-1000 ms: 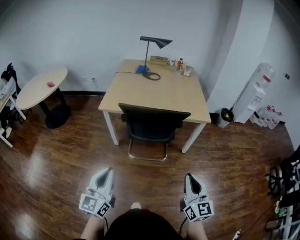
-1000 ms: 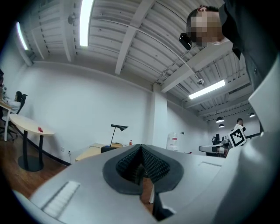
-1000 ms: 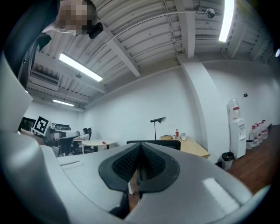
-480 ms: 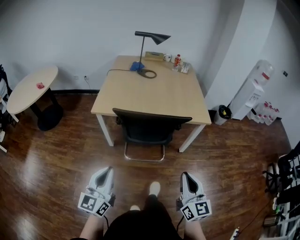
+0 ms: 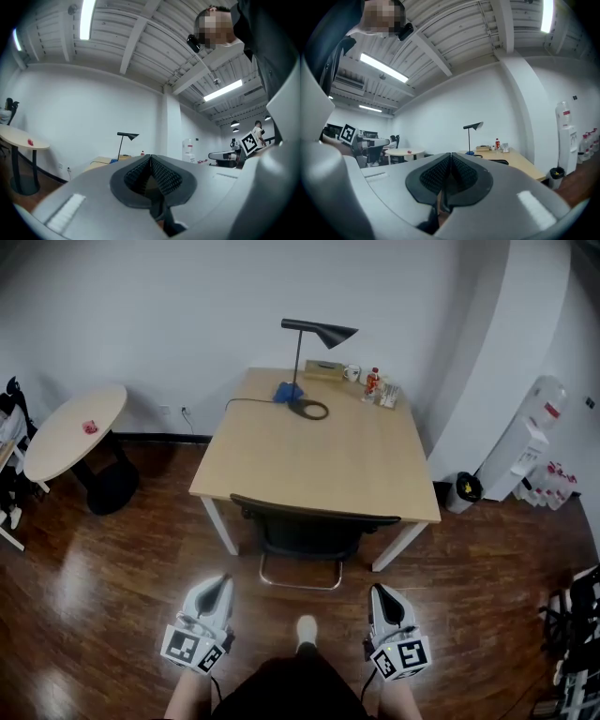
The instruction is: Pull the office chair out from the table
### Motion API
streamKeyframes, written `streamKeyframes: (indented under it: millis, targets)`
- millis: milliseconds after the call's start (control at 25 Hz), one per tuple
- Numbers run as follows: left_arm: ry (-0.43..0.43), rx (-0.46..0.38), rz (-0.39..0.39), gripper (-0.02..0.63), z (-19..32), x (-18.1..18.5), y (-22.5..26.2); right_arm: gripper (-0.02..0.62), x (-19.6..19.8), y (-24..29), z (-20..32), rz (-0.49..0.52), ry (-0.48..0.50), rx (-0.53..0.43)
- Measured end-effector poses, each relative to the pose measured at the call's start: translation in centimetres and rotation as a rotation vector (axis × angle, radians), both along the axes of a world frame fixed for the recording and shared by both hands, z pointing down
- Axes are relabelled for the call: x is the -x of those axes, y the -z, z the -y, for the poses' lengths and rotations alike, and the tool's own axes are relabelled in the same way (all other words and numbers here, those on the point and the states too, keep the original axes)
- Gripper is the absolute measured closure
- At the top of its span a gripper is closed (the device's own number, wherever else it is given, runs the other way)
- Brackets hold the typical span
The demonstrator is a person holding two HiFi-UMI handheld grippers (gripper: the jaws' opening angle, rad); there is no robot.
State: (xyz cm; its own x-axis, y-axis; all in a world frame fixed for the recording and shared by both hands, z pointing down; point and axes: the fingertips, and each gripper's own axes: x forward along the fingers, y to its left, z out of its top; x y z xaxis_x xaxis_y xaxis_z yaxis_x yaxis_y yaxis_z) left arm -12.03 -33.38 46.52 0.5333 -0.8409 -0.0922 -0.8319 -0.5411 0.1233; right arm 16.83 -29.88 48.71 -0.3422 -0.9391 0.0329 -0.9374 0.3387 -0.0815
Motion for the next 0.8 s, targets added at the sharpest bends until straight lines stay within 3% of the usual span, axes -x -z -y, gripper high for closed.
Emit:
streamKeyframes:
  millis: [200,600,800]
  targets:
    - [0.013,0.016,0.011,0.603,4.7,-0.5,-0.2,0.577,-0.8,0.2,5.2,-0.038,0.038,-0.015]
    - [-0.044,-0.036,0.143,0.603,13.7,-5.8,0.3,0.554,-5.1,0.9,13.6,-0.065,0.079,-0.050]
    - [-0.110,-0.067,0.251,0.600,16.9,-8.6,1.1,0.492,-5.5,1.8,17.3,-0.136,0.177,-0.060]
